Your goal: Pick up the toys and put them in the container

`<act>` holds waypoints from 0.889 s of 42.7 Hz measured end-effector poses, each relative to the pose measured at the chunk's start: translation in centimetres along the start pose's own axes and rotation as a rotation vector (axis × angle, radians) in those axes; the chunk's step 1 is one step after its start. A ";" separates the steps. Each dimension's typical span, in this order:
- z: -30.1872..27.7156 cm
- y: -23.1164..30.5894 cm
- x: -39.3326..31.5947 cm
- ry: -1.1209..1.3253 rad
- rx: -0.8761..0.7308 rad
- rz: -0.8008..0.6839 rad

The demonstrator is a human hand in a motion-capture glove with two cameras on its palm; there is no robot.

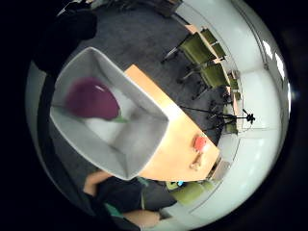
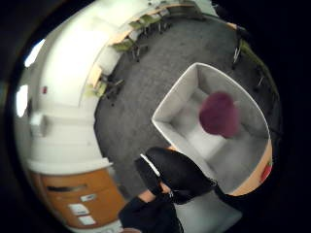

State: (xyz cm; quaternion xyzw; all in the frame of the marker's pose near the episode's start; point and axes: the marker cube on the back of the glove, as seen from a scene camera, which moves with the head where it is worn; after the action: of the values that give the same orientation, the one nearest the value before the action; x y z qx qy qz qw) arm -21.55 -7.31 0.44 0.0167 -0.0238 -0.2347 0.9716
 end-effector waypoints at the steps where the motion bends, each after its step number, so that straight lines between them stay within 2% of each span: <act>1: -0.3 0.2 0.1 -0.026 0.008 0.001; 4: -1.2 0.8 0.2 -0.079 0.031 0.028; 8: -1.4 1.4 -2.3 0.056 0.062 0.131; 11: -1.6 2.9 -0.9 0.107 0.075 0.078; 15: -1.9 5.5 4.5 0.145 0.078 0.030; 19: -2.2 7.8 10.4 0.178 0.078 0.086; 24: -2.9 11.2 16.4 0.090 0.089 0.101; 30: -2.6 13.8 24.8 0.167 0.127 0.285; 38: 0.5 16.6 32.9 0.125 0.093 0.394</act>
State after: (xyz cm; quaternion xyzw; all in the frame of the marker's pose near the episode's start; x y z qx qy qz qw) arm 15.19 -7.53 2.94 0.0711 0.0227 -0.0372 0.9965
